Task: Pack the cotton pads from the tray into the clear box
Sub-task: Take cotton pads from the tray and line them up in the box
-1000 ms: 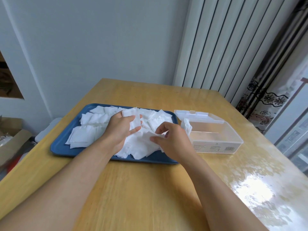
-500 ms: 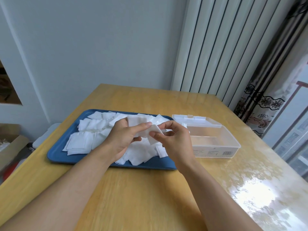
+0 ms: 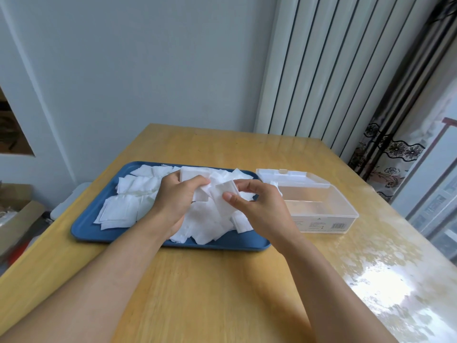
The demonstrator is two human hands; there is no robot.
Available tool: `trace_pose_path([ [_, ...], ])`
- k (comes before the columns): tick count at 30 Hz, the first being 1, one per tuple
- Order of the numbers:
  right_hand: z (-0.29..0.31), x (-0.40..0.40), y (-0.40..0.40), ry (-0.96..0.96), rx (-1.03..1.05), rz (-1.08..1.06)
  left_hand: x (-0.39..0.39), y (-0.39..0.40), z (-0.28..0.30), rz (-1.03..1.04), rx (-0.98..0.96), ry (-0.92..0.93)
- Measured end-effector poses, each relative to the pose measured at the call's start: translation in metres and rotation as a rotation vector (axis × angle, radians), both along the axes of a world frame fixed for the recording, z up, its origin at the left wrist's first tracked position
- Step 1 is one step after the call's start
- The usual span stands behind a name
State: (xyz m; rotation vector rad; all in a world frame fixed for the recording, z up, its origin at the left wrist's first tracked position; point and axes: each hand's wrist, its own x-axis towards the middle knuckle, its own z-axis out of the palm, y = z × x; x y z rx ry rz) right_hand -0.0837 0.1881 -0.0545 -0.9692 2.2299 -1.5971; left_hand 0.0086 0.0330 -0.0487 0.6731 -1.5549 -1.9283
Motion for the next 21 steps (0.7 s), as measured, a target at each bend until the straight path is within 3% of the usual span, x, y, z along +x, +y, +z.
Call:
trace_pose_path([
  [7, 0.0039, -0.0002, 0.0029, -0.084, -0.021, 0.002, 0.0026, 0.0056, 0.0003, -0.190, -0.071, -0.027],
  [12, 0.0025, -0.0009, 0.0039, -0.177, 0.017, 0.026, 0.0031, 0.0070, 0.0009, -0.226, -0.070, -0.027],
  [21, -0.0001, 0.0013, 0.0020, -0.373, -0.118, -0.036, 0.0016, 0.0079, -0.0021, -0.292, 0.010, 0.005],
])
